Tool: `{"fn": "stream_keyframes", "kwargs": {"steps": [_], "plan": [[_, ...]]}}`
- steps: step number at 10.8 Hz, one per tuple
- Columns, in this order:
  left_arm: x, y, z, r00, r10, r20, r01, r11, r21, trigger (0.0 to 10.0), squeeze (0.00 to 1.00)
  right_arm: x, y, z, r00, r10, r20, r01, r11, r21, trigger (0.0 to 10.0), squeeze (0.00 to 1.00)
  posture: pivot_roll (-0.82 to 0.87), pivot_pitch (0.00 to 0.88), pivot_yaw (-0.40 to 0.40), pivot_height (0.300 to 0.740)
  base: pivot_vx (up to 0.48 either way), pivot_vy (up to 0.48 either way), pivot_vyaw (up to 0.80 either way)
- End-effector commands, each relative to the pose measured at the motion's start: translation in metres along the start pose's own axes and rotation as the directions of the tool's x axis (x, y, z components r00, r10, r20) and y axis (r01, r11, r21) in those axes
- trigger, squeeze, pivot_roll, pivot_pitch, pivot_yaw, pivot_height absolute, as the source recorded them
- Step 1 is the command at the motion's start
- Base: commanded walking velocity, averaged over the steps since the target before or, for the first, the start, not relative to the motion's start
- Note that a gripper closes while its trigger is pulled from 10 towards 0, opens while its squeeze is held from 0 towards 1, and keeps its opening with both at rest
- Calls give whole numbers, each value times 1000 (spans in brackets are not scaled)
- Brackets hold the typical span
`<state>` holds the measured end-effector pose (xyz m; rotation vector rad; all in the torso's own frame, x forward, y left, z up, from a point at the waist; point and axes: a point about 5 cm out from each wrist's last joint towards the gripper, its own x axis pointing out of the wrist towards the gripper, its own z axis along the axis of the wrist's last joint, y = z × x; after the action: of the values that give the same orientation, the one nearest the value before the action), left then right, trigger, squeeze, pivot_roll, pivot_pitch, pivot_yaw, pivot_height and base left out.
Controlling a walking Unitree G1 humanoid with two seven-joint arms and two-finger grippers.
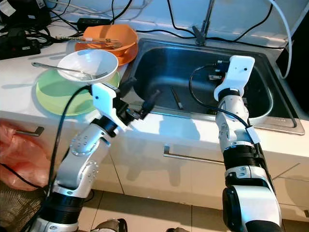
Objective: Kitchen organization
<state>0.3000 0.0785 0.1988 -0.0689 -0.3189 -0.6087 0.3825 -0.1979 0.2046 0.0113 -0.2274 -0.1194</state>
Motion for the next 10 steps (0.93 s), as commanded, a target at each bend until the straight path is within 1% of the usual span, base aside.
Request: {"fn": "stream_keyframes", "kwargs": {"steps": [1, 2, 3, 4, 5, 6, 7, 8, 9, 10], "plan": [[2, -1, 7, 1000, 0, 16, 0, 1000, 26, 10000, 1000, 0, -1, -1, 1000, -1, 3, 1, 1000, -3, 10000, 1000, 27, 93, -30, 740, 0, 0, 0], [1, 4, 7, 1000, 28, 12, -29, 998, 54, 10000, 1000, 0, 0, -2, 1000, 3, -2, -3, 1000, 7, 10000, 1000, 29, 92, -33, 740, 0, 0, 0], [1, 11, 12, 996, 86, 36, -88, 993, 82, 10000, 1000, 1, 0, -3, 1000, 1, -8, -1, 1000, 20, 10000, 1000, 29, 92, -32, 740, 0, 0, 0], [0, 30, 27, 967, 226, 118, -238, 965, 107, 10000, 1000, 3, 1, -2, 1000, -1, -13, 2, 998, 63, 10000, 1000, 29, 91, -32, 740, 0, 0, 0], [-5, 46, 37, 930, 326, 170, -350, 926, 144, 10000, 1000, 4, 4, 1, 1000, 16, -9, -15, 996, 88, 10000, 1000, 30, 90, -32, 740, 0, 0, 0], [-11, 59, 43, 897, 397, 196, -430, 886, 173, 10000, 1000, 5, 8, 3, 1000, 30, -8, -29, 993, 111, 10000, 1000, 31, 90, -32, 740, 0, 0, 0], [-16, 68, 45, 867, 453, 208, -492, 845, 208, 10000, 1000, 4, 18, 7, 995, 102, -2, -99, 973, 208, 10000, 1000, 33, 89, -31, 740, 0, 0, 0], [-20, 76, 46, 836, 502, 221, -544, 809, 224, 10000, 1000, -1, 39, 20, 959, 279, 57, -284, 912, 295, 10000, 1000, 35, 91, -29, 740, 0, 0, 0], [-24, 82, 47, 808, 543, 231, -588, 770, 246, 10000, 1000, -14, 63, 33, 871, 477, 116, -488, 819, 301, 10000, 1000, 33, 90, -29, 740, 0, 0, 0], [-29, 88, 47, 774, 588, 233, -633, 727, 267, 10000, 1000, -26, 77, 41, 779, 611, 140, -624, 736, 262, 10000, 1000, 32, 90, -29, 740, 0, 0, 0]]}}
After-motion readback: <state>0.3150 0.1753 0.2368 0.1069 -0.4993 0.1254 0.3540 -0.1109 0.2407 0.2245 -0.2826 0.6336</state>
